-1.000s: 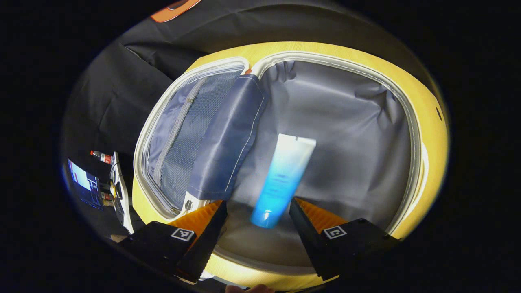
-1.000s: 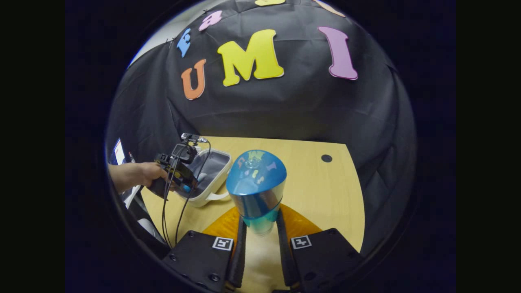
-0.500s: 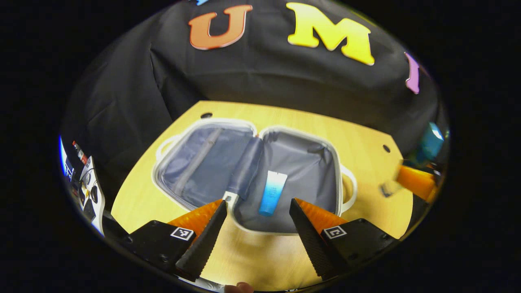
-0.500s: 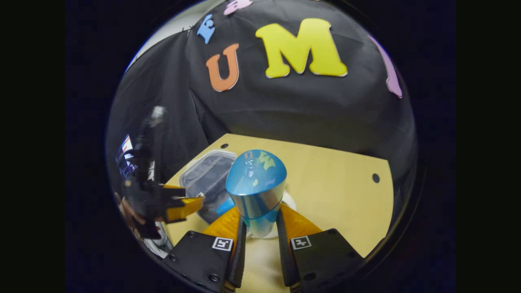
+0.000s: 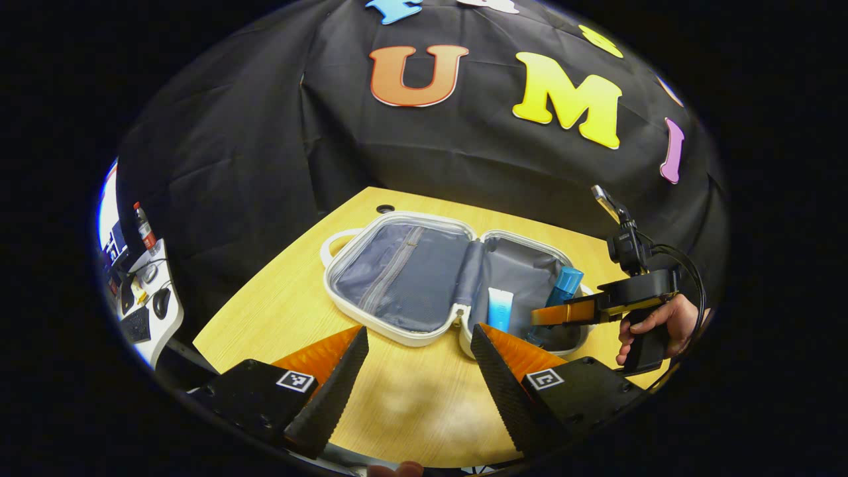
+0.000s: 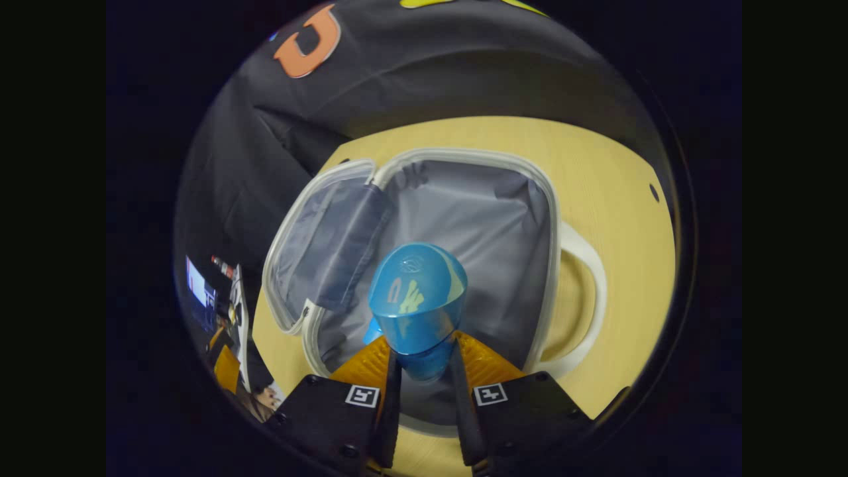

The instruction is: First open the suitcase, pack the skin care products into it, and then close the suitcase.

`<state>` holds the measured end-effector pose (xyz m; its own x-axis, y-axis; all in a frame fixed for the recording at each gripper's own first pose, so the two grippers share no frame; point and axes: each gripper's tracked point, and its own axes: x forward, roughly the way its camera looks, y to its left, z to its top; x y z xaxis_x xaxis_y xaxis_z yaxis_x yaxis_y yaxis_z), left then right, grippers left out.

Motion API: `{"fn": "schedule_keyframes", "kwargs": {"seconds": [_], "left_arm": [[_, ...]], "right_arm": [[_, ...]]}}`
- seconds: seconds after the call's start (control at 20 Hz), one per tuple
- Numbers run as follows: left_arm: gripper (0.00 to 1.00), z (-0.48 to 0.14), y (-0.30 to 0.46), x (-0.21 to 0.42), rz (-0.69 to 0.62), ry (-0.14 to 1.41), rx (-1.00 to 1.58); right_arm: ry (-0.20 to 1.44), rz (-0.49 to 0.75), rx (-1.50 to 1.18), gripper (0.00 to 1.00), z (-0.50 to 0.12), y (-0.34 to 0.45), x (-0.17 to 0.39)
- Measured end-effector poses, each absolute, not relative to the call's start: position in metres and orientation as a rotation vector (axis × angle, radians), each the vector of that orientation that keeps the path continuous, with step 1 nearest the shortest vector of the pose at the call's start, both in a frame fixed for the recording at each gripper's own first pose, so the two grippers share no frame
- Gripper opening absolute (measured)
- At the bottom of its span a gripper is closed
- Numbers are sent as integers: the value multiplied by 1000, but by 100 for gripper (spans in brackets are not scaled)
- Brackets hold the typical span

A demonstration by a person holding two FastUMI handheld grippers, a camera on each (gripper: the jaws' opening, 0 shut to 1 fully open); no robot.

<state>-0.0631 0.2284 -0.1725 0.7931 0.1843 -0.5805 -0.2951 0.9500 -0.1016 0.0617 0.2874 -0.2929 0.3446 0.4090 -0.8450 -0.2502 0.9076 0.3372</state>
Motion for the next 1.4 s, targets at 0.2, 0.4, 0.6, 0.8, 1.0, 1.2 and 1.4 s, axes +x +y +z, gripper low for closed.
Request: {"fn": "schedule_keyframes", "kwargs": {"seconds": [0.2, 0.4, 0.6, 0.8, 1.0, 1.2, 1.4], "left_arm": [[100, -185, 251, -62, 276, 604, -230], [100, -196, 256, -55, 275, 608, -333], [100, -193, 263, -55, 269, 605, -380], [100, -188, 269, -53, 253, 592, -368], [100, -183, 271, -53, 235, 580, -362], [100, -181, 280, -50, 218, 572, -355], [100, -172, 291, -43, 191, 536, -346]], "right_arm": [[1165, 322, 266, 35, -298, 286, 74], [1199, 227, 283, 35, -303, 281, 80], [1236, 148, 273, 35, -307, 279, 82], [1254, 123, 239, 36, -318, 284, 82], [1246, 110, 233, 37, -319, 284, 82], [1235, 115, 217, 41, -319, 284, 82], [1182, 153, 167, 41, -301, 278, 75]]}}
